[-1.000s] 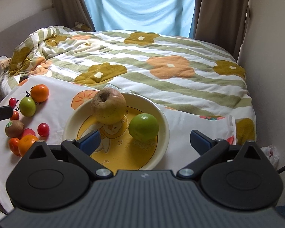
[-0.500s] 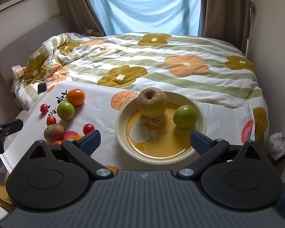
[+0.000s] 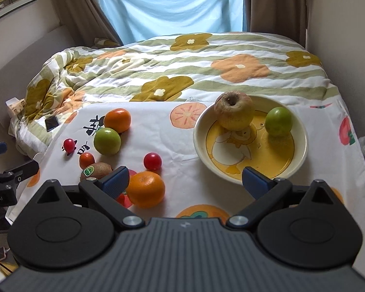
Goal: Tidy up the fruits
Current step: 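Move the left tool to the kiwi while the right tool moves to the large orange, then grasp the kiwi with the left tool while the right tool grasps the large orange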
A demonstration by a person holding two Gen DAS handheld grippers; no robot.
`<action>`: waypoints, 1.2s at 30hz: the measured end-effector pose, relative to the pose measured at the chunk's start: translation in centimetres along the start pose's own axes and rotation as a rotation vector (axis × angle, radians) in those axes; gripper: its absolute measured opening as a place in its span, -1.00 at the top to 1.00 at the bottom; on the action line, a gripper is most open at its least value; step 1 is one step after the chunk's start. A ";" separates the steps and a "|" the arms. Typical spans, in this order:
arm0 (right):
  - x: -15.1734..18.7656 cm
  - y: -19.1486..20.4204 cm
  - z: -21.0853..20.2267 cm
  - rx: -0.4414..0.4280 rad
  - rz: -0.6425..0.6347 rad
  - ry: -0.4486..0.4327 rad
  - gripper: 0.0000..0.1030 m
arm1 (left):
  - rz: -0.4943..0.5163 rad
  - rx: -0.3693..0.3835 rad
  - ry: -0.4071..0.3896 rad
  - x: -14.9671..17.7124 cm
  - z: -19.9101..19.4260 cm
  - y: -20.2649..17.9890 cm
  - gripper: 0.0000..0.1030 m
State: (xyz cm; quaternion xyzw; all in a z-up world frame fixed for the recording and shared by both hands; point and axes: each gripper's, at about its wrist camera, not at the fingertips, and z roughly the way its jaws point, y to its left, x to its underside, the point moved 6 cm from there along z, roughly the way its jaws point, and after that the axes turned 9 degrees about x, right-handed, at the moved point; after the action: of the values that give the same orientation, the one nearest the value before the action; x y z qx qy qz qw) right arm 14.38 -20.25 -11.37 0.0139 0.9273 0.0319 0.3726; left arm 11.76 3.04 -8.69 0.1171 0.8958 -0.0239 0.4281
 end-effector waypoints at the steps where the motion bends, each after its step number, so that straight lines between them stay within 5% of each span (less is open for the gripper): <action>1: 0.3 0.4 0.4 0.014 0.026 0.008 -1.00 | 0.003 0.013 0.005 0.1 0.4 0.3 -1.00; 11: 2.7 2.8 3.4 0.095 0.170 0.058 -1.00 | -0.024 0.230 0.129 2.6 5.9 1.4 -0.89; 21: 3.6 3.9 4.9 0.139 0.196 0.063 -1.00 | -0.254 0.371 0.263 3.8 10.8 2.5 -0.62; 36: 4.2 4.5 6.2 0.117 0.205 0.089 -1.00 | -0.265 0.421 0.283 3.5 12.2 1.0 -0.23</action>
State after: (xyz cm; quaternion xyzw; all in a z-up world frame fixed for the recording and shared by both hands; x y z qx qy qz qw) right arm 15.69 -15.29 -18.44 0.1292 0.9369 0.0163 0.3244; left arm 19.16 2.97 -18.99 0.0876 0.9295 -0.2482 0.2582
